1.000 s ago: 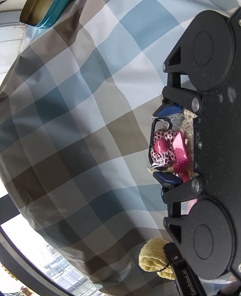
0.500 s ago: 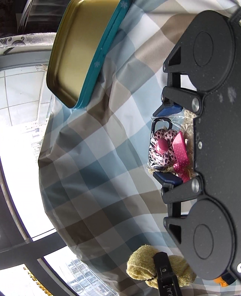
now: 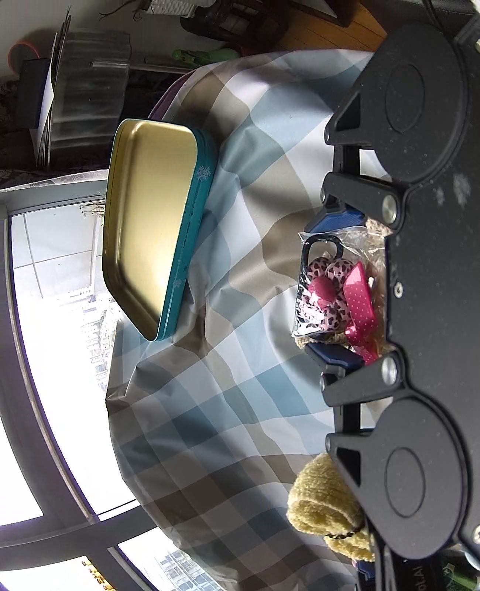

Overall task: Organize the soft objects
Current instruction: 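Carry the towel roll with left tool while right tool carries the hair-clip bag toward the basket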

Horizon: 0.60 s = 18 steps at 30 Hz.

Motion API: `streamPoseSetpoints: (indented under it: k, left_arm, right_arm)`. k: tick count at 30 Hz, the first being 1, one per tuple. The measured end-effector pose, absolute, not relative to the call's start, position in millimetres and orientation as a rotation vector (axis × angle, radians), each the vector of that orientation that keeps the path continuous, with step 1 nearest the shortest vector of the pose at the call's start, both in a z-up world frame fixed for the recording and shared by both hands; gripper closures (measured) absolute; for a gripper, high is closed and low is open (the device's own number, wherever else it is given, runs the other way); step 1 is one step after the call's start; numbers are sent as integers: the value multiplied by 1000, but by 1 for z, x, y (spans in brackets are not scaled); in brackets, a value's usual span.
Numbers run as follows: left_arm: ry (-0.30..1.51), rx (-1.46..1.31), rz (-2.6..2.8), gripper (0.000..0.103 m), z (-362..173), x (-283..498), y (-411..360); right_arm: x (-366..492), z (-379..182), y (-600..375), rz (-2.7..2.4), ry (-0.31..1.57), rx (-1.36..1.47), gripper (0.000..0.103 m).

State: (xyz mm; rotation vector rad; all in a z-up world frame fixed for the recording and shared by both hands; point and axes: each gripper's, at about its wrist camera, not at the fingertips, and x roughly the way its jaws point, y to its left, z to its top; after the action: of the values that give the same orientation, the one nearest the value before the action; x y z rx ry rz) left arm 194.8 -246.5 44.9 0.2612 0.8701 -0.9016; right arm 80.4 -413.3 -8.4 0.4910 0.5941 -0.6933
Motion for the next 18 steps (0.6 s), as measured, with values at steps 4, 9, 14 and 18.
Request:
streamPoseSetpoints:
  k: [4,9,14,18]
  left_arm:
    - [877,251,-894,54,49,156,-215]
    - [875,204,-822,54,52,122,-169]
    - [838,146,-667,54,61,96,-118]
    - [774,120,-525,54,73,74,-77]
  right_arm:
    - [46,-1,-390,-665,578,497,43]
    - [10,14,-348,-598,558,471,43]
    - [-19,32,-304,-480,548,422,43]
    - [-41,46,-271,-382,524,395,43]
